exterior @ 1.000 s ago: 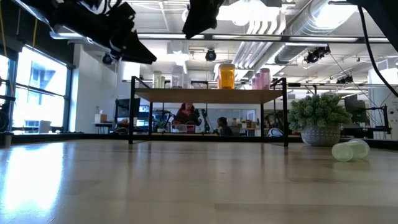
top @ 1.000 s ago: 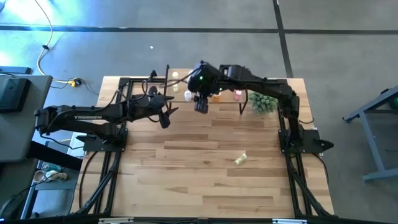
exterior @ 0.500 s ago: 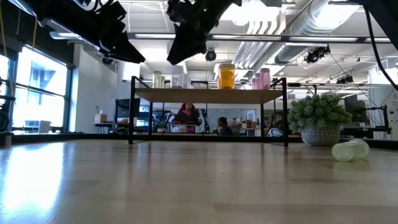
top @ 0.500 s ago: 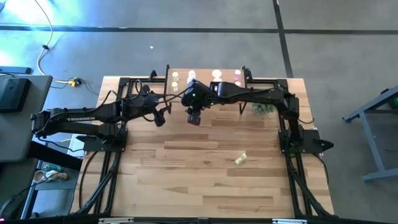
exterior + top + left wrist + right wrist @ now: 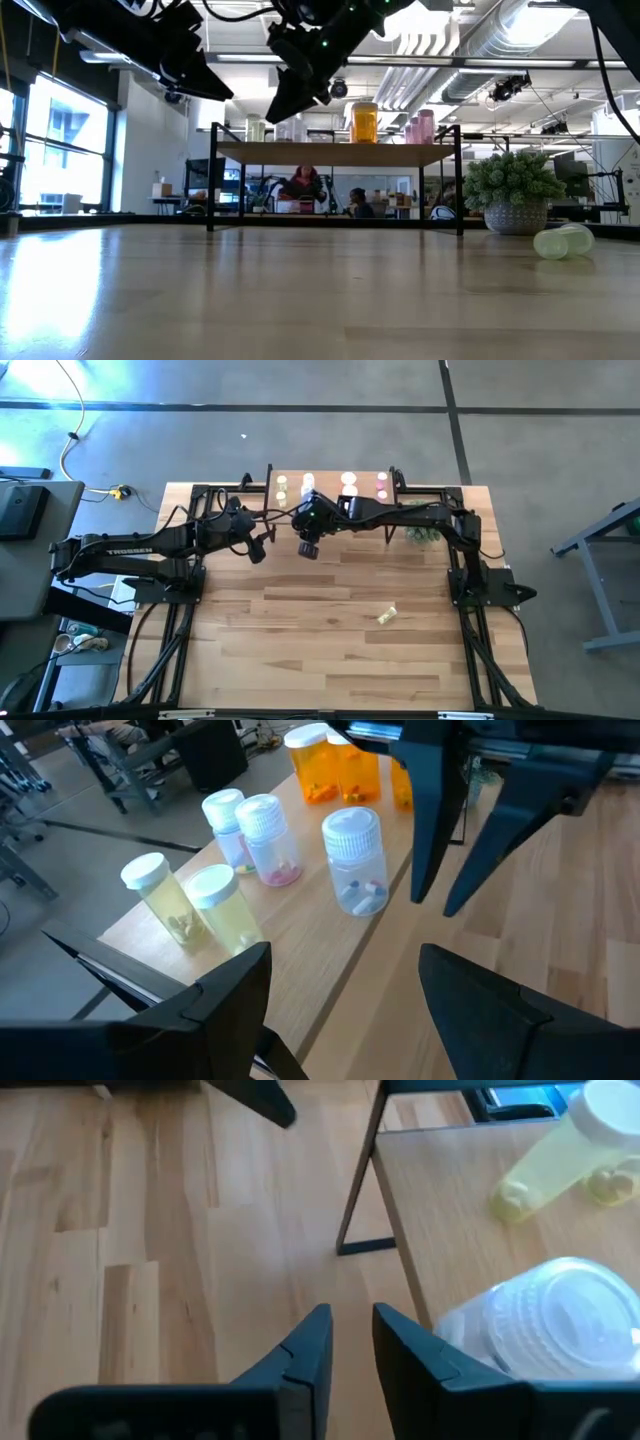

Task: Pick and place medicine bottles onto shelf by color
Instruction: Adjust the pill bottles on the shelf

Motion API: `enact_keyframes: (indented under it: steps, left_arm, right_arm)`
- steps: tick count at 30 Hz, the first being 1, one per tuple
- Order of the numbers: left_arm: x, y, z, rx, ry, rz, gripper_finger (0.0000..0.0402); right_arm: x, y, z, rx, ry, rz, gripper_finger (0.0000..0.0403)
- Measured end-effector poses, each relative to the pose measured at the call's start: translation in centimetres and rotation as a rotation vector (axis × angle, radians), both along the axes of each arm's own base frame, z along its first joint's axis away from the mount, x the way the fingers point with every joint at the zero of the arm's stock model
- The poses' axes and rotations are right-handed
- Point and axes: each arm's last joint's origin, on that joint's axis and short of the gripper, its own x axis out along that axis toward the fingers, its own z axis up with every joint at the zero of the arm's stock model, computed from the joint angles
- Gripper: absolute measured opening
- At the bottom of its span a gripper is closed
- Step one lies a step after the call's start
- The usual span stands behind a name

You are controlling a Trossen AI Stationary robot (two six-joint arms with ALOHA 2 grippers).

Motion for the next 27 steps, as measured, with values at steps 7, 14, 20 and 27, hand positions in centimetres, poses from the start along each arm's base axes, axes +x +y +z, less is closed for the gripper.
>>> enact_keyframes:
  steps: [7,14,20,27]
  left_arm:
    - [0.0,0.0,0.0,-0.001,-0.001,0.001,0.0243]
    - [0.0,0.0,0.0,-0.001,-0.001,0.001,0.0243]
    - [0.0,0.0,0.0,0.001,0.001,0.0,0.0243]
    - [0.0,0.0,0.0,0.001,0.001,0.0,0.0243]
  right_arm:
    - [0.1,-0.3,0.2,-0.046,-0.017,-0.037,0.0057]
    - [-0.2,-1.6,0.1,-0.047,-0.011,-0.093,0.0057]
    - [-0.5,-2.3,0.1,-0.06,-0.001,-0.147,0.0057]
    - [-0.7,-2.3,0.1,-0.062,0.019,-0.144,0.0057]
